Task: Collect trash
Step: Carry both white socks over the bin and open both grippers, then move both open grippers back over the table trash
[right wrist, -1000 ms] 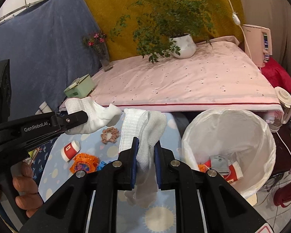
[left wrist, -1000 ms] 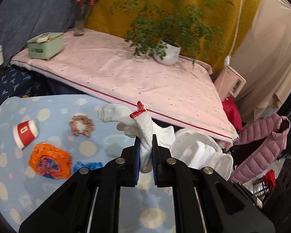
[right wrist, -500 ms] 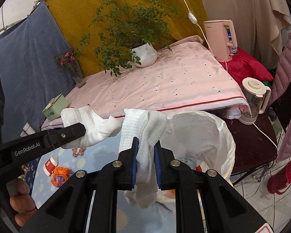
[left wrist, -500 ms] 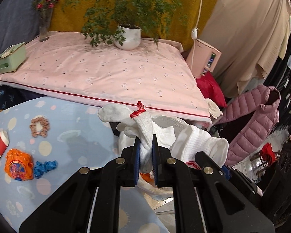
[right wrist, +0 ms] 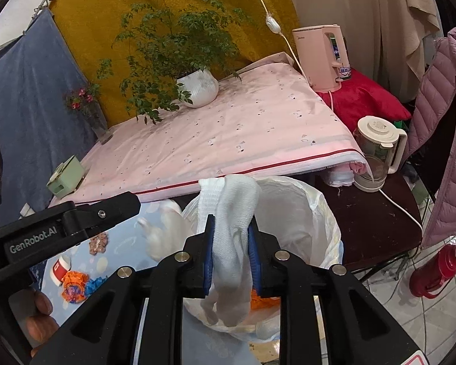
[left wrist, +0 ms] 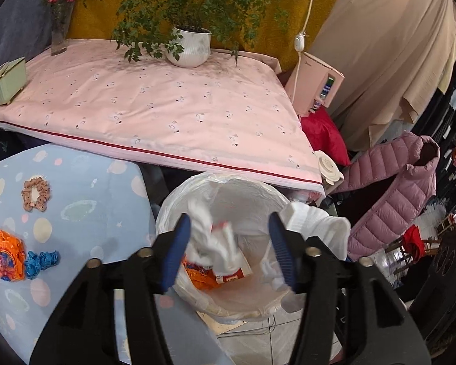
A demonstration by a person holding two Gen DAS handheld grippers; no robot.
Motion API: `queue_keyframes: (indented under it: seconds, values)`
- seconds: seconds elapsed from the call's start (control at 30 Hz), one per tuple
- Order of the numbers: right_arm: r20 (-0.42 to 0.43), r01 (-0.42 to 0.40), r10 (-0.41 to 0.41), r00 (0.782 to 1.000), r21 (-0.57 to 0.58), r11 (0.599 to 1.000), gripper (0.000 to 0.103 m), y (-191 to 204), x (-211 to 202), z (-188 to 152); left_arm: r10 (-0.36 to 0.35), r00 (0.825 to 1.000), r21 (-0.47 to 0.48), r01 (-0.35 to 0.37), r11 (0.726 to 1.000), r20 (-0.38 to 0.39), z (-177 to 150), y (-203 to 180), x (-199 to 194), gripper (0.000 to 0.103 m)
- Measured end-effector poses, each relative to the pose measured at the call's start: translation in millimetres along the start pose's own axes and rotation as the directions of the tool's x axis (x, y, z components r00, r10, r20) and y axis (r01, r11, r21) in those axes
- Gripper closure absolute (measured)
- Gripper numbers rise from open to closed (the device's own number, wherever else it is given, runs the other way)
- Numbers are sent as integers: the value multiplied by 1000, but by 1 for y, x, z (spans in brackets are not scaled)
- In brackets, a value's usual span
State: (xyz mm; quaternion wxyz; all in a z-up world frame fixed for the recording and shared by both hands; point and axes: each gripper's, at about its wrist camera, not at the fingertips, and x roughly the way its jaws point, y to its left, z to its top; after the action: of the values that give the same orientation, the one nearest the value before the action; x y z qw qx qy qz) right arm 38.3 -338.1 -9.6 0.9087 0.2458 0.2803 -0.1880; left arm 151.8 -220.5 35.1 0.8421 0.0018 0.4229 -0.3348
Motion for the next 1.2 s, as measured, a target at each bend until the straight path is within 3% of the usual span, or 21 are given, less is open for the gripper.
queue_keyframes:
  seconds: [0.03, 0.1, 0.53, 0.7, 0.93, 1.07, 1.2]
  values:
    - [7, 3, -4, 1000, 5, 1000, 68, -1, 0, 1, 9, 1000, -3, -9, 1000, 7, 0, 1, -1, 46]
    - [13, 5, -5, 1000, 7, 1000, 63, -2, -2, 1, 31, 999, 2, -31, 1000, 12, 0, 3, -3, 46]
    - [-32, -33, 31, 999, -43, 999, 62, 27, -1, -15, 138, 990, -54, -136, 989, 20, -17, 44, -17, 46]
    - [-43, -60, 57, 997, -70, 996, 55, 47, -3, -23, 168, 986, -99, -165, 981, 17, -26, 67, -27, 43]
    - [-75, -99, 91, 993, -124, 987, 55, 83, -2, -37, 214, 977, -183, -209, 961, 8, -40, 113, -44, 43]
    - [-96, -124, 110, 989, -150, 981, 55, 105, -1, -47, 254, 967, -234, -245, 941, 8, -50, 141, -55, 34]
    - [-125, -150, 129, 984, -175, 973, 55, 128, 3, -56, 288, 958, -271, -276, 922, 6, -60, 168, -67, 33]
